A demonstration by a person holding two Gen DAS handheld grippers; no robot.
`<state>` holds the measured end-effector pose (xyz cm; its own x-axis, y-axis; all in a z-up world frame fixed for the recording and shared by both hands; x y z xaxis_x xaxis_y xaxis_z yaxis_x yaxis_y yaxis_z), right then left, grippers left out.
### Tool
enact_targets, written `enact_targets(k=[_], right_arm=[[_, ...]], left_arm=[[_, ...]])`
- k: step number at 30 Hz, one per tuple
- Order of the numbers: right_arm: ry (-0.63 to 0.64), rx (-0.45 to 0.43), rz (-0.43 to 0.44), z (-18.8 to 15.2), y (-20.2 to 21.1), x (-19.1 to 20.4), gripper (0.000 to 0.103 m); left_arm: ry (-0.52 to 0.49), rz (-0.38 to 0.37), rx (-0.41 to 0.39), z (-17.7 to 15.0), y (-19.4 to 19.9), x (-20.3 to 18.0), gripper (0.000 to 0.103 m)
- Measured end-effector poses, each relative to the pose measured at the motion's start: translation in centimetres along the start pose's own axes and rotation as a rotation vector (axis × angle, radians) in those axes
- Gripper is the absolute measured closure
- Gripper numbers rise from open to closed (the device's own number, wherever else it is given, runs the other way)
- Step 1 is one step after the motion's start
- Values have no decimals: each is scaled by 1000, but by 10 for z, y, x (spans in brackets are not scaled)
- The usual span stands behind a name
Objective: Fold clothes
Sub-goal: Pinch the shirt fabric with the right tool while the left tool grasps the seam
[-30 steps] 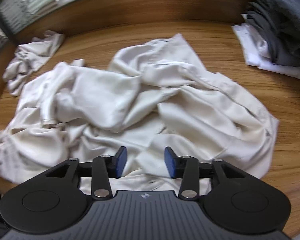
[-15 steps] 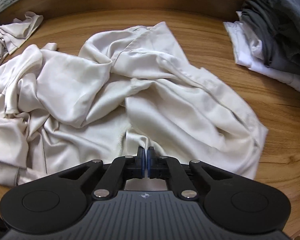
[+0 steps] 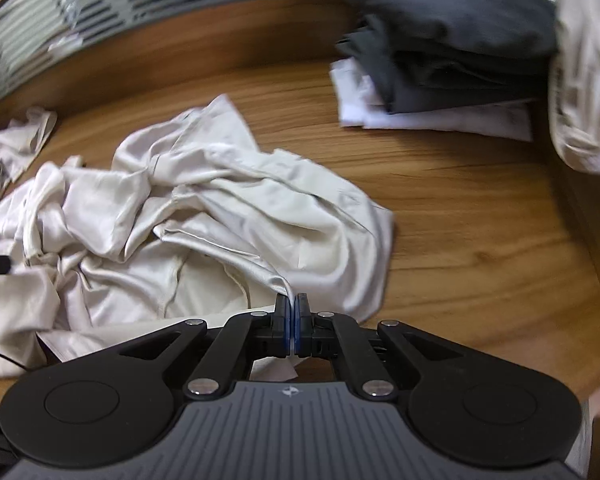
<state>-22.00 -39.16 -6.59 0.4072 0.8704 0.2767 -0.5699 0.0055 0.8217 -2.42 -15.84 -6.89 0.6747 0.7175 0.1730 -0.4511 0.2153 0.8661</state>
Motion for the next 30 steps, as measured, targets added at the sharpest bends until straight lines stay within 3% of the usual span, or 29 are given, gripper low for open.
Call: enact_targets(k=[7, 13, 16, 18, 20, 23, 30], right_arm=[[-32, -76, 27, 2, 31, -5, 101], [-34, -125, 74, 11, 53, -4, 101], [-15, -137, 96, 14, 60, -2, 101], [1, -140, 103, 15, 63, -1, 101], [17, -141, 107, 15, 66, -2, 101], [28, -140, 101, 15, 67, -6, 101], [60, -134, 87, 27, 52, -18, 101]], left_arm=[[-188, -87, -30, 27, -23, -69, 33], [-247, -142, -70, 48, -38, -123, 33], [-256, -128, -75, 58, -49, -138, 33], [-237, -122, -85, 66, -54, -138, 41], [-213, -122, -91, 74, -57, -138, 70], [-152, -158, -97, 83, -53, -128, 93], [-109, -139, -93, 93, -23, -109, 98]])
Point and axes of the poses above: each gripper's, at about its wrist camera, not at the fingertips, and y roughly against the way its jaws point, x to its left, z to its top, the point moved 2 cm from there along -y, roughly the way its jaws point, and after that the axes turned 10 degrees about z, right-handed, at the moved point
